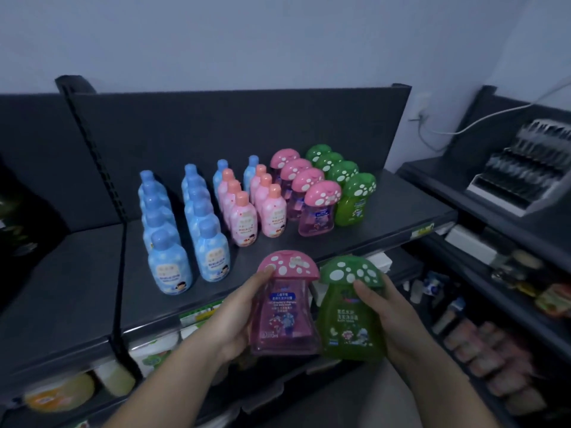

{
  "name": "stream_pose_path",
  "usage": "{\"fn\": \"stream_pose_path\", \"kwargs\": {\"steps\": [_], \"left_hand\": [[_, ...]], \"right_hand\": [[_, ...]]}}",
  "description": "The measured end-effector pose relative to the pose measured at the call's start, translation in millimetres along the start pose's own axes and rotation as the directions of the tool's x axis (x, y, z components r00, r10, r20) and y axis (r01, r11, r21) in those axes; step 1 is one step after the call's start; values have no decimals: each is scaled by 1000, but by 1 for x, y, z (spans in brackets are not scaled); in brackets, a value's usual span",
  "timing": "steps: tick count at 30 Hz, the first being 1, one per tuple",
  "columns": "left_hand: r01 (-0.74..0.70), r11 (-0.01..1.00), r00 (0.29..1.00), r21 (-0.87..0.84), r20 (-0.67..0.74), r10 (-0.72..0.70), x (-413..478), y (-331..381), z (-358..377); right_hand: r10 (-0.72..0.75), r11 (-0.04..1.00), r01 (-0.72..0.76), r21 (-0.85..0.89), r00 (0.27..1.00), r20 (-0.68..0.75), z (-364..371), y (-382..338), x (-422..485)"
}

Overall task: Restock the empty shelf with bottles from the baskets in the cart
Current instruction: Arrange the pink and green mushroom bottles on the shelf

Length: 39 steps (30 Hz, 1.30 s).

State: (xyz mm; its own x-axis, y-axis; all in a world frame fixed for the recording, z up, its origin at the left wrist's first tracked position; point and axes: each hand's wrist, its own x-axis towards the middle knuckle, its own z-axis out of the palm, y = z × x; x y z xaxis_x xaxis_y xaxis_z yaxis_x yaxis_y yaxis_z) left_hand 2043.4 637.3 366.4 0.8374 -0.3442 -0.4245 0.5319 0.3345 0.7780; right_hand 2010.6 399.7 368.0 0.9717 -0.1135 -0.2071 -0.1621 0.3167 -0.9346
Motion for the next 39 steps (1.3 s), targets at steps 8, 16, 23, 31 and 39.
{"fn": "stream_pose_path", "kwargs": {"steps": [8,16,23,31,39], "left_hand": [[-209,976,977,65,50,206,51,23,39],[-456,881,887,127,-25,462,128,31,86],[-580,789,783,201,-130,608,167,26,122],[-569,808,778,151,-219,589,183,3,124],[-534,764,723,362,-273,635,174,6,125]], "right_hand": [[-129,992,129,1,991,45,-21,-25,66],[-258,964,244,105,953,156,-76,-74,153],[-246,966,253,42,869,429,-115,-110,225],[-135,950,268,-161,816,562,-132,-94,264],[-88,932,289,-219,768,635,-138,-102,272]]}}
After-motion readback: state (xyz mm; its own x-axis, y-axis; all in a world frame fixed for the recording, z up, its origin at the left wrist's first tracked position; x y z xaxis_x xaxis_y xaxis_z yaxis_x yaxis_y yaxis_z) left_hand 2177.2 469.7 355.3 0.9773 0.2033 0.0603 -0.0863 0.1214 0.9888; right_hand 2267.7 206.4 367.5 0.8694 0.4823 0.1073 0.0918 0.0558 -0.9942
